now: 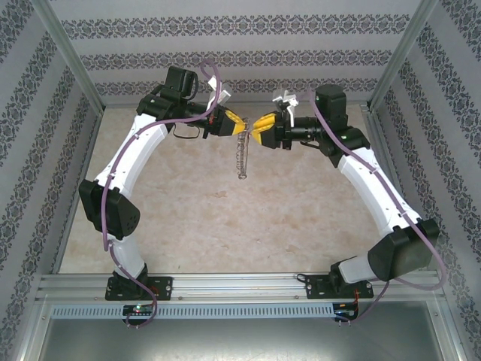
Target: Put the keys on the keyring
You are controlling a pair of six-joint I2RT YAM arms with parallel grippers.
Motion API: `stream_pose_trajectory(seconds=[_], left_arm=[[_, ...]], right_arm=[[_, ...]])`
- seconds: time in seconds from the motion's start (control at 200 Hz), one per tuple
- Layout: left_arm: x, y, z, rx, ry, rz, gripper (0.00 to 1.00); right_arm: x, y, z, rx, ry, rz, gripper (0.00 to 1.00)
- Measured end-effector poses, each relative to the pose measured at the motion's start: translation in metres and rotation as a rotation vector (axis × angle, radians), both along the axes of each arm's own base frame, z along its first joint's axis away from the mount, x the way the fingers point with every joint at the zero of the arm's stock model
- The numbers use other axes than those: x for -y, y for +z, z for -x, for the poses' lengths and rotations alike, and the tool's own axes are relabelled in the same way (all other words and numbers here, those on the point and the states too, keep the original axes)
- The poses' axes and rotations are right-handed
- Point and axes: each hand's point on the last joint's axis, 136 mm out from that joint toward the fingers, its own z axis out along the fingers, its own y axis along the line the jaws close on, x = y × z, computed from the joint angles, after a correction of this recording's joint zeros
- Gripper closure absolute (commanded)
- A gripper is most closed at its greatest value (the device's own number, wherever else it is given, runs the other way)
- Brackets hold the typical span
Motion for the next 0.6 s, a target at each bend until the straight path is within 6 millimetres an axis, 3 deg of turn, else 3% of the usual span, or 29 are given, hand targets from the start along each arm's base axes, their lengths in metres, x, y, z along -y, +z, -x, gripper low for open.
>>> stream_pose_trajectory(seconds=[0.3, 0.365, 0.455, 0.6], left_arm=[[0.0, -0.0002, -0.0001, -0.001, 0.001, -0.001, 1.0], [0.0, -0.0002, -0.0001, 0.0, 0.001, -0.001, 1.0], [0.0, -0.0003, -0.0001, 0.0, 0.001, -0.001, 1.0], [-0.0004, 0.0016, 0.0011, 0.004, 0.0, 0.001, 1.0]], right_arm=[[-0.002, -0.0053, -0.0042, -0.012, 0.004, 0.002, 0.79], [-0.0019, -0.0057, -0.0046, -0.013, 0.004, 0.002, 0.78], [-0.002, -0.0063, -0.0051, -0.015, 0.003, 0.003, 0.69], [-0.0021, -0.0087, -0.0074, -0.018, -0.004, 0.007, 0.69]])
